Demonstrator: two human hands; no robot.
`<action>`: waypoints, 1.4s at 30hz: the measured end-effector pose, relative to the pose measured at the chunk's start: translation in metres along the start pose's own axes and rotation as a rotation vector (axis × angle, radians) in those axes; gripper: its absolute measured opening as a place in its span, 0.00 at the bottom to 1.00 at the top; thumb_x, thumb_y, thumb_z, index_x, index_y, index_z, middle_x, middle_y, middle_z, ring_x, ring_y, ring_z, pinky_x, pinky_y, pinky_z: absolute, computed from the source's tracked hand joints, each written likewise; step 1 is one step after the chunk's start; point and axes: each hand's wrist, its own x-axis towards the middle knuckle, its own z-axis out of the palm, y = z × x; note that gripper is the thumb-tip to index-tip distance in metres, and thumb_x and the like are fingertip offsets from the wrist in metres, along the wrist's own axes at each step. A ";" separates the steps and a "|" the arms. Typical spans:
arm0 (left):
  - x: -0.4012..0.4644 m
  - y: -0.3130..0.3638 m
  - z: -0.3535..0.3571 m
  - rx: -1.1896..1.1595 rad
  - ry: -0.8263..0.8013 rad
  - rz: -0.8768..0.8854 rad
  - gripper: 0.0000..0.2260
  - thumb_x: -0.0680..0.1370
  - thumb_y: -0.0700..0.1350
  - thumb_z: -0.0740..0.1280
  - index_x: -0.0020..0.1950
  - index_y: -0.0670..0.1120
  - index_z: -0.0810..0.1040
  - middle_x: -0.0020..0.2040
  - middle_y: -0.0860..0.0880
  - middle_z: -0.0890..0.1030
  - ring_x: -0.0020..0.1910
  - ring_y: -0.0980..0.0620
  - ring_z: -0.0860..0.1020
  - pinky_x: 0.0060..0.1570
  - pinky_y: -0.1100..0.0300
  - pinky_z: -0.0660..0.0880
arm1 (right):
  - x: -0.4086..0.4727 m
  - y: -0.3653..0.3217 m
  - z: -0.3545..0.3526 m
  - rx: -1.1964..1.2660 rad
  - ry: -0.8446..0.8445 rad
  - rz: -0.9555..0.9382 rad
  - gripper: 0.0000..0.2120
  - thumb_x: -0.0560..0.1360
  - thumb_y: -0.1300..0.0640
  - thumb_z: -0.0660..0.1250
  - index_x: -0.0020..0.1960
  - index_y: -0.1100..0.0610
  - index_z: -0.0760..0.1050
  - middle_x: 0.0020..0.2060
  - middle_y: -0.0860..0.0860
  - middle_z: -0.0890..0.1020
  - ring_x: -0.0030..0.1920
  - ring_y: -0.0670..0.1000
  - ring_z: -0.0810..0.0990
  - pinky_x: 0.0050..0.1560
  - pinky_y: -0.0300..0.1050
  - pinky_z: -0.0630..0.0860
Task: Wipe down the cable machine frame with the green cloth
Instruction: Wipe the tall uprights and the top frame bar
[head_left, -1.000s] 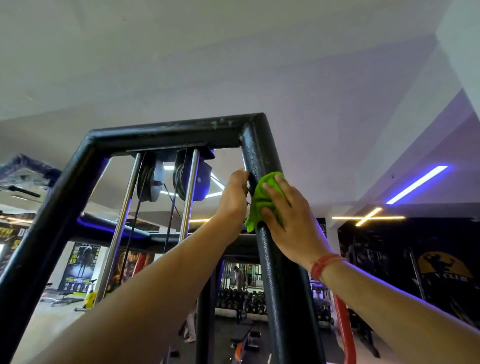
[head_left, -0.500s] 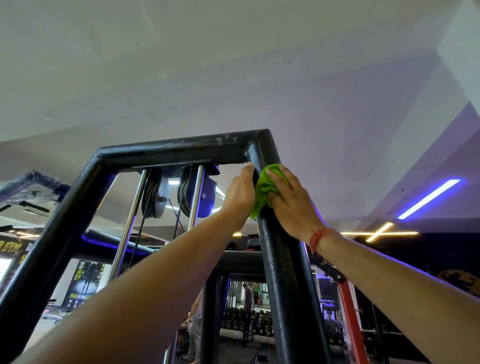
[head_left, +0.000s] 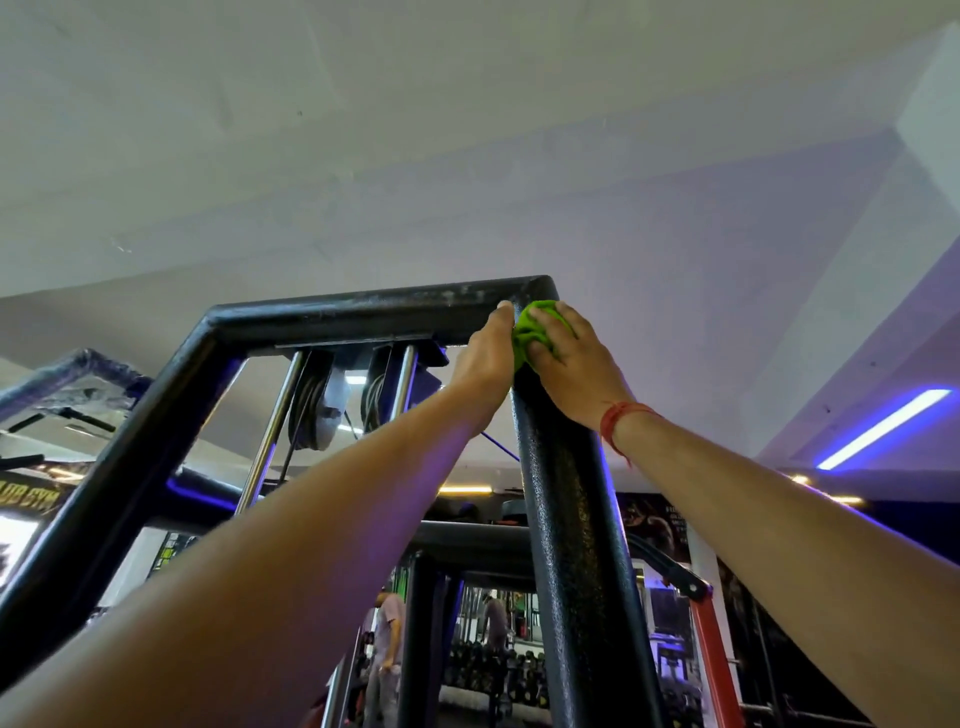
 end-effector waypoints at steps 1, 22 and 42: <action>0.005 -0.001 0.000 0.012 -0.005 0.005 0.37 0.64 0.72 0.56 0.60 0.50 0.82 0.62 0.43 0.82 0.63 0.42 0.78 0.70 0.43 0.69 | 0.002 -0.003 0.000 0.006 0.011 0.009 0.21 0.84 0.48 0.56 0.77 0.44 0.65 0.80 0.46 0.58 0.77 0.52 0.64 0.74 0.47 0.62; 0.078 0.027 -0.101 0.926 -0.073 0.382 0.20 0.86 0.51 0.53 0.75 0.46 0.70 0.71 0.41 0.74 0.69 0.40 0.72 0.67 0.54 0.66 | 0.080 -0.027 0.029 -0.604 0.077 -0.014 0.24 0.82 0.45 0.51 0.76 0.50 0.64 0.75 0.52 0.66 0.76 0.62 0.60 0.74 0.60 0.63; 0.138 -0.011 -0.246 1.130 -0.159 0.650 0.18 0.82 0.54 0.56 0.70 0.52 0.71 0.65 0.46 0.77 0.61 0.43 0.75 0.57 0.51 0.71 | 0.105 -0.081 0.097 -0.788 0.072 -0.017 0.25 0.80 0.37 0.47 0.76 0.38 0.63 0.75 0.43 0.68 0.76 0.60 0.62 0.76 0.63 0.55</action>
